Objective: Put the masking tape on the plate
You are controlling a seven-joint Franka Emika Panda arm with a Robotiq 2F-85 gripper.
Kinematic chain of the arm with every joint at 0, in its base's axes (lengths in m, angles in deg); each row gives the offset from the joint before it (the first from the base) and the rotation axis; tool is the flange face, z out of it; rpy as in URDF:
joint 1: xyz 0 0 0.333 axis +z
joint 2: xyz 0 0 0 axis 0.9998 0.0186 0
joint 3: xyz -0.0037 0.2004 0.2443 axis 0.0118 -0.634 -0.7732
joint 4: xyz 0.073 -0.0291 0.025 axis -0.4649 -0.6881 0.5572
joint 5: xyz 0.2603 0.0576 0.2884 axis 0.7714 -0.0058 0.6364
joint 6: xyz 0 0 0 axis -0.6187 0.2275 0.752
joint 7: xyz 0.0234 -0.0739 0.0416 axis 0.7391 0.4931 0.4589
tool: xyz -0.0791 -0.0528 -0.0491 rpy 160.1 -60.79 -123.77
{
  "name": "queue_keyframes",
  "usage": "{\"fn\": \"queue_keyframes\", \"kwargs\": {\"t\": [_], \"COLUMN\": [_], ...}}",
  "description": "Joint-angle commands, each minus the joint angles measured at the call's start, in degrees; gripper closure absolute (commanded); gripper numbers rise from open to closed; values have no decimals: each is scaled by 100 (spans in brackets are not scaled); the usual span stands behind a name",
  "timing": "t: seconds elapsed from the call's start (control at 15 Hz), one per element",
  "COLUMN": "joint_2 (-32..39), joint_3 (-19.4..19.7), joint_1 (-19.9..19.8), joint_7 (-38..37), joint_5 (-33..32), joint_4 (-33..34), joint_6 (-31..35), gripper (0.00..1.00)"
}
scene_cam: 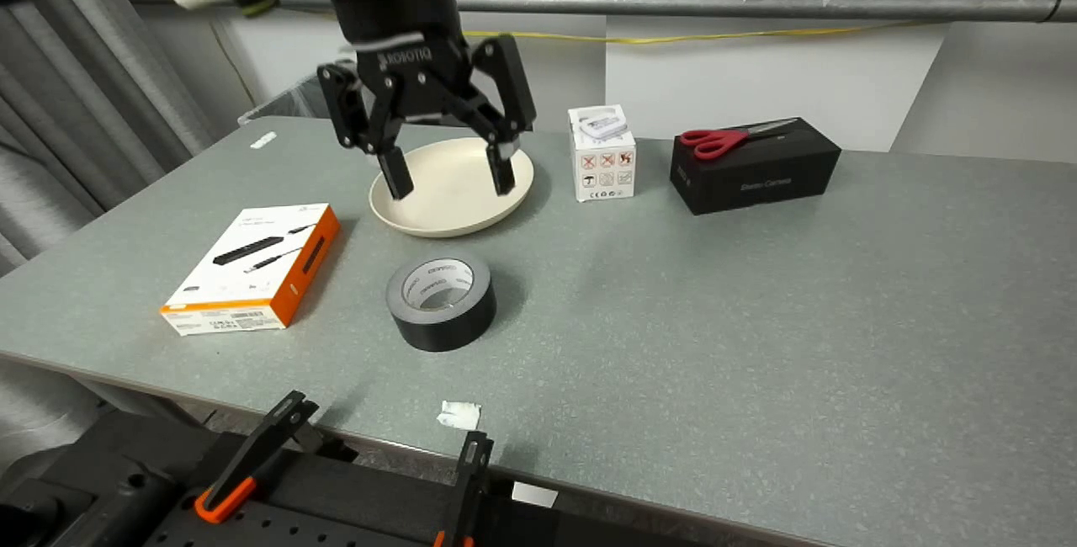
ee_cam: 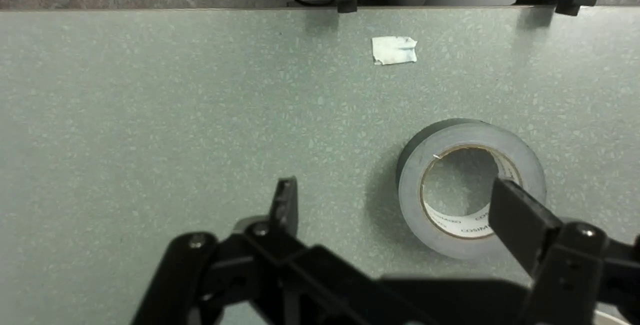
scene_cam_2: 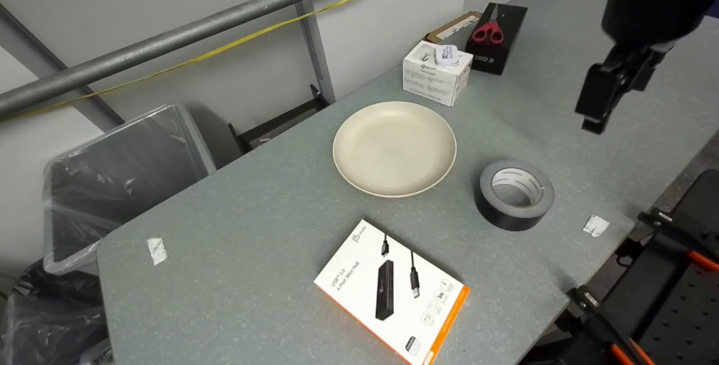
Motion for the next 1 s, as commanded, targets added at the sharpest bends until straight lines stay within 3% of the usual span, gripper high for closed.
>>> {"fn": "queue_keyframes", "kwargs": {"t": [0.0,0.27,0.4,0.47,0.67,0.93], "joint_2": [1484,2601,2905,2522,2679,2808], "joint_3": [-147,-114,-46,-23,8,140], "joint_1": [94,218,295,291,315,364], "joint_7": [-558,-895,-886,-705,-703,-1097], "joint_5": [10,-145,-33,2,9,-201], "joint_4": [409,839,1102,743,820,789], "joint_6": [779,1207,1068,1108,1108,1578], "gripper": [0,0,0,0,0,0]}}
